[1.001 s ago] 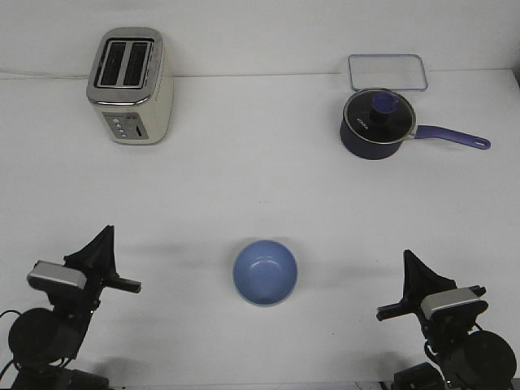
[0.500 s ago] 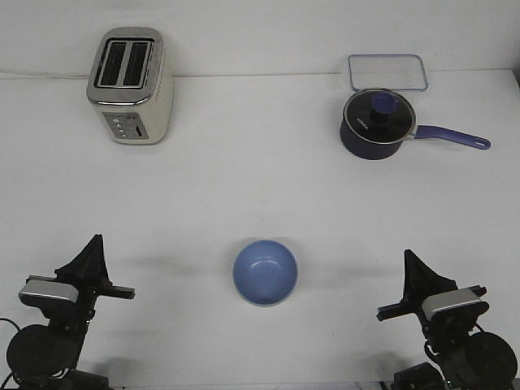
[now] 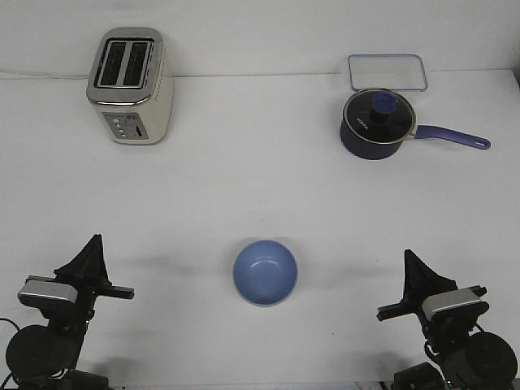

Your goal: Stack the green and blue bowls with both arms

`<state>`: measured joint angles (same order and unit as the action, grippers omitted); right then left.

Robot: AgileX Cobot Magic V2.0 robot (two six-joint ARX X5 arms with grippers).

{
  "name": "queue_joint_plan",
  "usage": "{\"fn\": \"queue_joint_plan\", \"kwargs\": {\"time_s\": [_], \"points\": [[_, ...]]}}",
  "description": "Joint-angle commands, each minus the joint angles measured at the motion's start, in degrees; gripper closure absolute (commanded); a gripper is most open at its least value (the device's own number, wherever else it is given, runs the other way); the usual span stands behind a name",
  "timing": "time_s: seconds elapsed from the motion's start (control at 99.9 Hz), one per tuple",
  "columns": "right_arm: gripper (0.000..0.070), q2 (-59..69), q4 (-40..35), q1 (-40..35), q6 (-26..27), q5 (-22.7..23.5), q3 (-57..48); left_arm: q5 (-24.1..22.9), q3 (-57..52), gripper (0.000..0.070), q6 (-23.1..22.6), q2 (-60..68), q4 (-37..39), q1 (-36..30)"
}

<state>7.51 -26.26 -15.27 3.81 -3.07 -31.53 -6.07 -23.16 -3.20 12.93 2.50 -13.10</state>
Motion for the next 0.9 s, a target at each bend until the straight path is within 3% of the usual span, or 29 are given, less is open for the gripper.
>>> {"fn": "queue_joint_plan", "kwargs": {"time_s": [0.0, 0.12, 0.34, 0.56, 0.891], "points": [[0.07, 0.0, 0.7, 0.0, -0.2, 0.0, 0.0, -0.1, 0.6, 0.0688, 0.7, -0.4, 0.7, 0.6], [0.07, 0.0, 0.7, 0.0, -0.2, 0.0, 0.0, 1.4, 5.0, 0.0688, 2.3, -2.6, 0.6, 4.6], [0.07, 0.0, 0.7, 0.0, -0.2, 0.0, 0.0, 11.9, 16.2, 0.0688, 6.2, -8.9, 3.4, 11.3], [0.07, 0.0, 0.7, 0.0, -0.2, 0.0, 0.0, 11.9, 22.4, 0.0688, 8.4, -12.7, 5.5, 11.5], [0.07, 0.0, 0.7, -0.1, -0.2, 0.0, 0.0, 11.2, 22.4, 0.0688, 6.9, -12.4, 8.1, 11.5]]}}
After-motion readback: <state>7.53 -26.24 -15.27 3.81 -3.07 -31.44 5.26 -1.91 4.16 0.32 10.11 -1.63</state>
